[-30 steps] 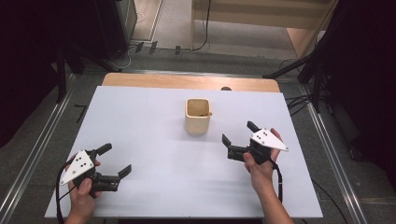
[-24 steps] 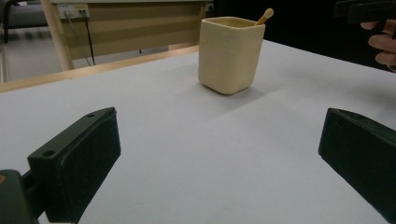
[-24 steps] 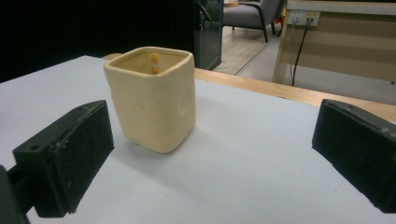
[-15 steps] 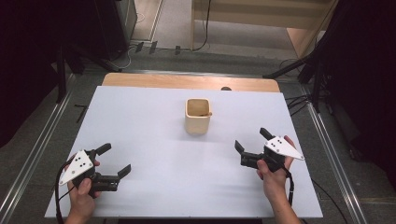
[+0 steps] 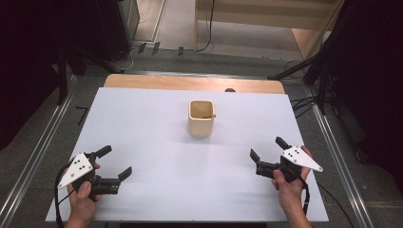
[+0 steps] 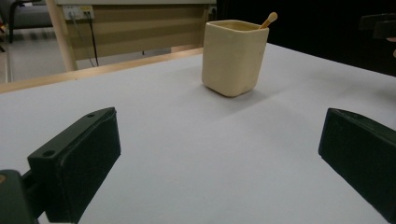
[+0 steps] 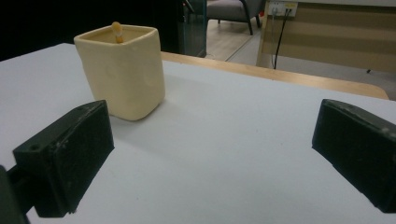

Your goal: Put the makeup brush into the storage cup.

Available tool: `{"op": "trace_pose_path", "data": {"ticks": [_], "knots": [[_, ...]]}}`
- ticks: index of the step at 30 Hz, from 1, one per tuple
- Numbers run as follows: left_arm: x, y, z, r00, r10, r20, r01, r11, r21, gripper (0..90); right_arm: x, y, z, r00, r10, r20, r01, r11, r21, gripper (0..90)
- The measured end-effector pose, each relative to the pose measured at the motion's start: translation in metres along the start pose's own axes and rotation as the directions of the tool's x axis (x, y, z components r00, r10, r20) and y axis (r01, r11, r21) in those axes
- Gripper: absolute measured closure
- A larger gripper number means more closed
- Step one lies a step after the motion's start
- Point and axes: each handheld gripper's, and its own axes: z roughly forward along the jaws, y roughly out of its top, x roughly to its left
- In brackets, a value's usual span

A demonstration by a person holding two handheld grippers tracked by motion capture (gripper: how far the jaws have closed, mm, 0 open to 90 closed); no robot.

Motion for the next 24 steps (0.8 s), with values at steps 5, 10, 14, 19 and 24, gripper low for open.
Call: {"op": "trace_pose_path", "data": {"ticks": [5,10,14,19,24], "knots": [[0.0,0.0,-0.001,1.0,0.002,-0.002,-0.002,1.0,-0.001,0.0,-0.003,-0.005,-0.006,1.0,-0.006,0.005,0.006,1.0,0.009,0.0],[0.001,0.0,-0.001,1.0,-0.002,-0.004,0.002,1.0,-0.001,0.0,-0.008,-0.01,-0.014,0.9999,-0.005,0.011,0.005,1.0,0.015,0.0],[0.001,0.0,-0.001,1.0,0.001,-0.004,-0.001,1.0,-0.001,0.0,-0.012,-0.014,-0.021,0.9998,0.007,0.017,-0.007,1.0,0.016,0.0],[0.001,0.001,-0.002,1.0,-0.003,-0.006,0.003,1.0,-0.007,0.0,-0.017,-0.016,-0.031,0.9996,0.015,0.025,-0.015,1.0,0.005,0.0],[0.001,0.001,-0.002,1.0,0.0,-0.004,0.0,1.0,-0.008,0.0,-0.016,-0.021,-0.039,0.9994,0.006,0.035,-0.006,1.0,0.017,0.0]]}}
